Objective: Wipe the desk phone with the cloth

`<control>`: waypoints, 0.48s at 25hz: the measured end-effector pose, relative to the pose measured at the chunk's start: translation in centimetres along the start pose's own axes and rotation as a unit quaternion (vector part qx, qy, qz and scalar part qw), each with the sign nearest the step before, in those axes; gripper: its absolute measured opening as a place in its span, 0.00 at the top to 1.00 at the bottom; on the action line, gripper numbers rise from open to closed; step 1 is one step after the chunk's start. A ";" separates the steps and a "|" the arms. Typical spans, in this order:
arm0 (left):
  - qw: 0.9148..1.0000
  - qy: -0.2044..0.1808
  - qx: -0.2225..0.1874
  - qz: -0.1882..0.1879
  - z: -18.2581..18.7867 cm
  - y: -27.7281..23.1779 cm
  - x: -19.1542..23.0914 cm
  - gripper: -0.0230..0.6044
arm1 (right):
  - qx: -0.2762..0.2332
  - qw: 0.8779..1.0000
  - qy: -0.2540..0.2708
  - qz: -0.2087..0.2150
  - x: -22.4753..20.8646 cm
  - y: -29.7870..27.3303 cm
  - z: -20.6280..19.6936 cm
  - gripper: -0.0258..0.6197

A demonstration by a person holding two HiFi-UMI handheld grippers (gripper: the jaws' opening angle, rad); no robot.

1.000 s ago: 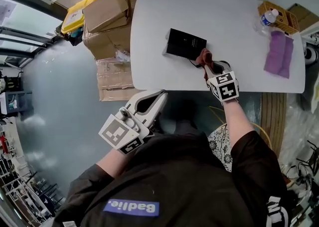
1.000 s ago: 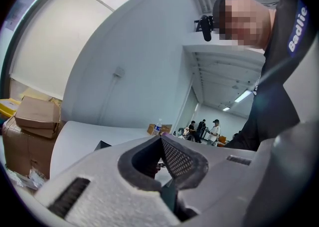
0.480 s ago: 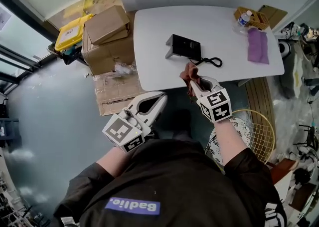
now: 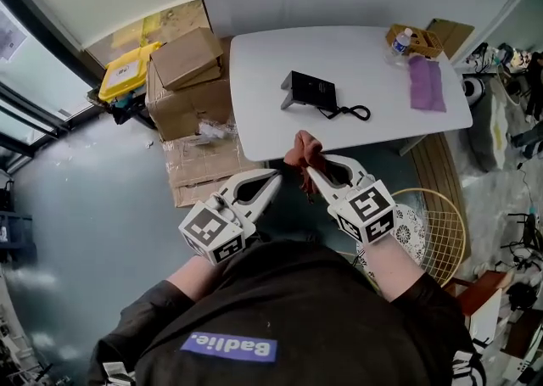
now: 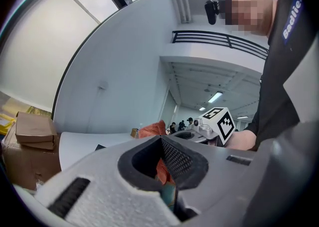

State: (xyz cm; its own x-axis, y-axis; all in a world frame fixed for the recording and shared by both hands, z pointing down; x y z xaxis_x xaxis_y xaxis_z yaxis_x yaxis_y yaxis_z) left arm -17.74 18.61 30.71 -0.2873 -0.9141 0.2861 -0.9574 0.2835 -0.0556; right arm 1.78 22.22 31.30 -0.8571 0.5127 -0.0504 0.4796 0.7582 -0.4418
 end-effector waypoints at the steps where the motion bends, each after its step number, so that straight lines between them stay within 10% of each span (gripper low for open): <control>1: 1.000 0.003 -0.001 0.002 0.0 -0.1 -0.3 0.95 | -0.004 1.000 -0.003 0.012 0.3 0.5 0.1 0.85; 12: 1.000 0.000 0.002 0.018 -0.1 -2.2 -2.7 0.95 | -0.042 0.996 -0.013 0.076 0.0 3.6 0.4 0.85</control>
State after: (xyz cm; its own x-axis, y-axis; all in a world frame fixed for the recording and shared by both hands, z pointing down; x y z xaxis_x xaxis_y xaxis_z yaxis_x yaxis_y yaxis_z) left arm -14.79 20.50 30.12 -0.3216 -0.9035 0.2833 -0.9465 0.3152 -0.0689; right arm 3.50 24.82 29.36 -0.7771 0.6148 -0.1344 0.6175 0.7037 -0.3513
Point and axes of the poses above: the fingertips, and each gripper's own axes: y backward along the fingers, x to its left, z out of its top, the point moved 9 cm from there along y, backward along the fingers
